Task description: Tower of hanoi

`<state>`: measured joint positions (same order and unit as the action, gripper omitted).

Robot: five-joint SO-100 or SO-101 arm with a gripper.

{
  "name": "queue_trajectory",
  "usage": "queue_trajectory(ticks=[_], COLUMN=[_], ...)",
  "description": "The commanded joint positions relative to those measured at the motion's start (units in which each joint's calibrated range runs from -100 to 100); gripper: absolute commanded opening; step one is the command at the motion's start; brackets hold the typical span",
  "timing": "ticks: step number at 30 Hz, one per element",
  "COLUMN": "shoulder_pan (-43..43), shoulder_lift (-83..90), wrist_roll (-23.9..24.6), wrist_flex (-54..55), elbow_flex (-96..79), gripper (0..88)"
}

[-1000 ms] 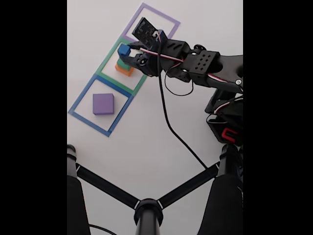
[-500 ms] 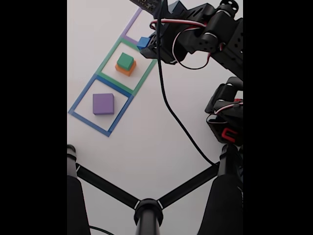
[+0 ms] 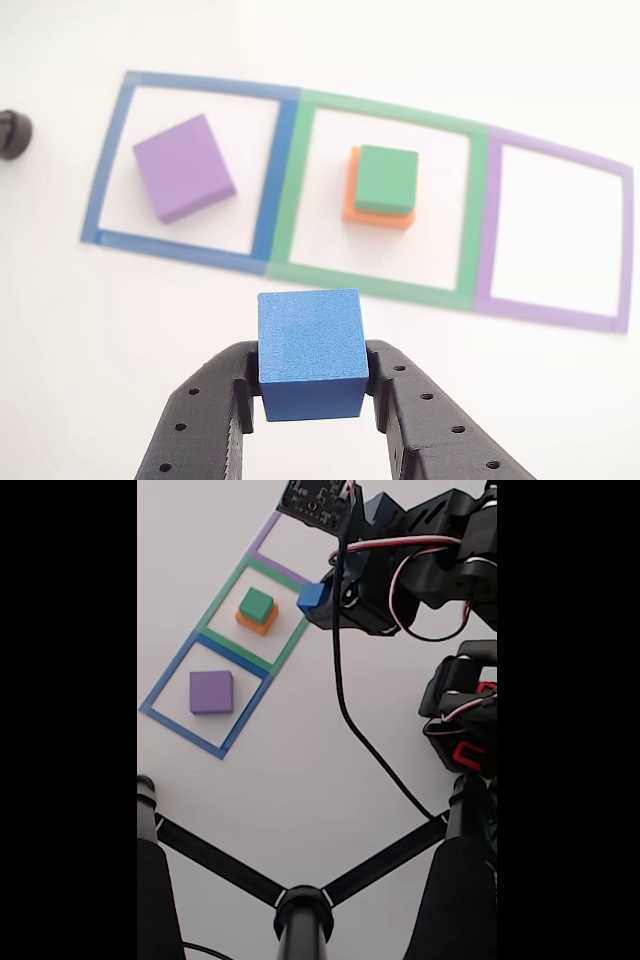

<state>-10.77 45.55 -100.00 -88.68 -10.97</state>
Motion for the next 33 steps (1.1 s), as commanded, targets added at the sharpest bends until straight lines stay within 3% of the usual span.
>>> queue_trajectory(ticks=[1,7,11,23,33], shoulder_pan=[-3.61,-6.96,-8.49,-10.47,-11.77], shoulder_lift=[1.57,2.29,3.33,-1.24,-20.71], wrist_roll=[0.00,0.00,0.00,0.00,0.00], wrist_flex=[0.42,3.90,13.77,71.00,108.07], elbow_flex=[1.74,-1.98,-11.43,-53.78,-64.50], gripper=[2.7,2.8,2.9,3.9,4.8])
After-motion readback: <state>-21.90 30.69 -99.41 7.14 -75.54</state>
